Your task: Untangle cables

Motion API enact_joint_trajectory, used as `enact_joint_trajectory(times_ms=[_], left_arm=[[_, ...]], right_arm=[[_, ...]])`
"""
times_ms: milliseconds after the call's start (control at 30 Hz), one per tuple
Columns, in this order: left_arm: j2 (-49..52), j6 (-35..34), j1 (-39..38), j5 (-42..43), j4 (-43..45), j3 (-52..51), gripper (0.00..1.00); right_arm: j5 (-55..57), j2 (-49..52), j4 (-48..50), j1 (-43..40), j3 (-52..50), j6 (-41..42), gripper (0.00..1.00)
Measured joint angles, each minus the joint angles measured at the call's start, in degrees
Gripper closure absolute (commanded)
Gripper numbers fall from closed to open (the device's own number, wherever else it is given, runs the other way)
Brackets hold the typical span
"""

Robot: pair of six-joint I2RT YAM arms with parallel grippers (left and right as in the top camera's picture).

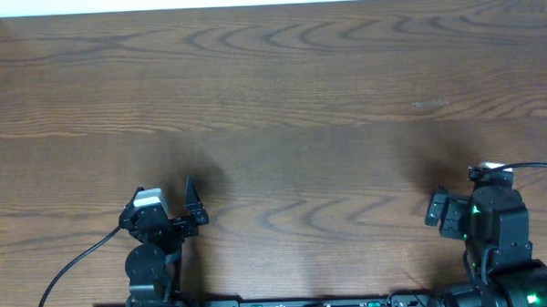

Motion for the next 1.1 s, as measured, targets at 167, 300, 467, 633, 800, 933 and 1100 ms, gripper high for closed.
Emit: enact_joint_trajectory(times_ms=[167,300,467,633,800,933,1100], left_arm=[[0.0,0.0,0.0,0.0,4.42,-1.57,0.02],[0.0,0.0,0.0,-0.02,8.0,-2.97,0.02],[0.0,0.0,0.0,-1.18,8.37,-3.13,0.02],[0.0,0.02,0.0,-1.7,8.39,-3.15,0.02],[0.0,0.02,0.11,-1.73,8.39,-3.15,0.02],[0.0,0.02,2.73,-1.73,8.39,-3.15,0.02],[0.0,0.5,4.79,-1.84,8.39,-3.15,0.02]], right_arm=[[0.0,0.0,-0.02,0.0,0.0,0.0,0.01],[0.0,0.0,0.0,0.0,0.0,0.0,0.01],[0.0,0.0,0.0,0.0,0.0,0.0,0.01],[0.0,0.0,0.0,0.0,0.0,0.0,0.01],[0.0,-0.02,0.0,0.0,0.0,0.0,0.01],[-0.02,0.0,0.0,0.0,0.0,0.0,0.01],[-0.02,-0.02,0.0,0.0,0.0,0.0,0.01]])
